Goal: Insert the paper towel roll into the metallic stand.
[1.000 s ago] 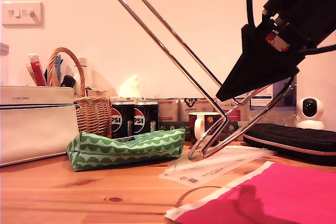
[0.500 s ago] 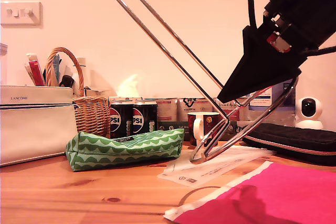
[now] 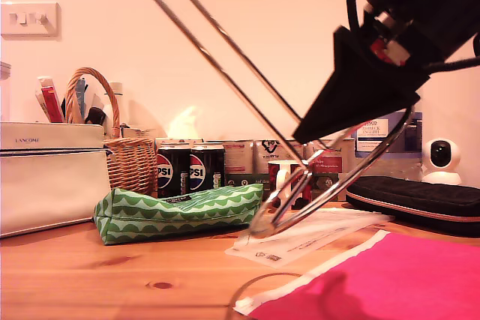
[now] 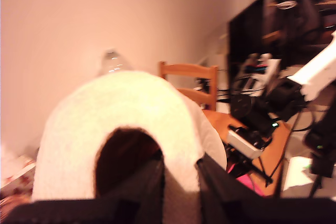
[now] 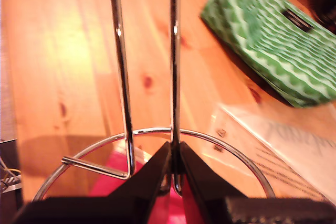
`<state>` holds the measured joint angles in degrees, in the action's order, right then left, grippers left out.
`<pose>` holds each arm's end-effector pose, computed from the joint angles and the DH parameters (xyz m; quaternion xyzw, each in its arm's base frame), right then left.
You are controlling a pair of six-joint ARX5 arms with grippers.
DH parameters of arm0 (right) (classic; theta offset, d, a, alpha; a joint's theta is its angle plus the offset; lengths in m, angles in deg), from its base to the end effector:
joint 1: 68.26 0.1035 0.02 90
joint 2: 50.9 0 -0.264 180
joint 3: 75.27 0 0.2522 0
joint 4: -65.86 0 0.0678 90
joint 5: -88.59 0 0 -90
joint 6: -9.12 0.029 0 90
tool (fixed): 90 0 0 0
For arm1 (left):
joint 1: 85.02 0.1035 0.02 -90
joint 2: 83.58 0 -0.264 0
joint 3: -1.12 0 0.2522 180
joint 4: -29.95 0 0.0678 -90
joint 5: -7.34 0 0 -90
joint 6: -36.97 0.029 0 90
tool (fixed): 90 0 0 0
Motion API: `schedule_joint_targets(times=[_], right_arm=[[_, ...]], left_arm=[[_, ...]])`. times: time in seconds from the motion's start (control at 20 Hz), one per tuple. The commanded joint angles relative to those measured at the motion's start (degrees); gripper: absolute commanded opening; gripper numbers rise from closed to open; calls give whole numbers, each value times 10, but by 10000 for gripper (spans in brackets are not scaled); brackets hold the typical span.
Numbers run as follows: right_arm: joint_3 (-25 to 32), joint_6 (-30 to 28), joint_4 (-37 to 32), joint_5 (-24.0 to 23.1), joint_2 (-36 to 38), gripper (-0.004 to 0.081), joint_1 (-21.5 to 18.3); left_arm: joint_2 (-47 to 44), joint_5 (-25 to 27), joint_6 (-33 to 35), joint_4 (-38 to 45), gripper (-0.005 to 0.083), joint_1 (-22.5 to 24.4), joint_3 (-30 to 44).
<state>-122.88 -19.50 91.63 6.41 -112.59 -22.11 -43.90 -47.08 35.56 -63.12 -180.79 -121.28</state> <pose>0.1451 0.1567 0.2127 -0.3155 0.2065 0.4929 0.7841 0.0230 0.0593 0.5058 0.0716 0.0433 -0.4989 0.8626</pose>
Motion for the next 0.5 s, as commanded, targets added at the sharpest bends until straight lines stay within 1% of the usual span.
schedule_joint_targets(times=[0.0, 0.2, 0.25, 0.45], right_arm=[[-7, -1, -15, -12, 15, -11, 7], [-7, -3, -15, -15, 47, -11, 7], [-7, -3, -14, -22, 59, -11, 7], [-7, -16, -19, -30, 99, -11, 7]], left_arm=[[-1, 17, -7, 12, -24, -12, 1], [-11, 31, -17, 11, -24, -35, 1], [-15, 33, -17, 11, -24, -38, 1], [-15, 32, -28, 11, -24, -48, 1]])
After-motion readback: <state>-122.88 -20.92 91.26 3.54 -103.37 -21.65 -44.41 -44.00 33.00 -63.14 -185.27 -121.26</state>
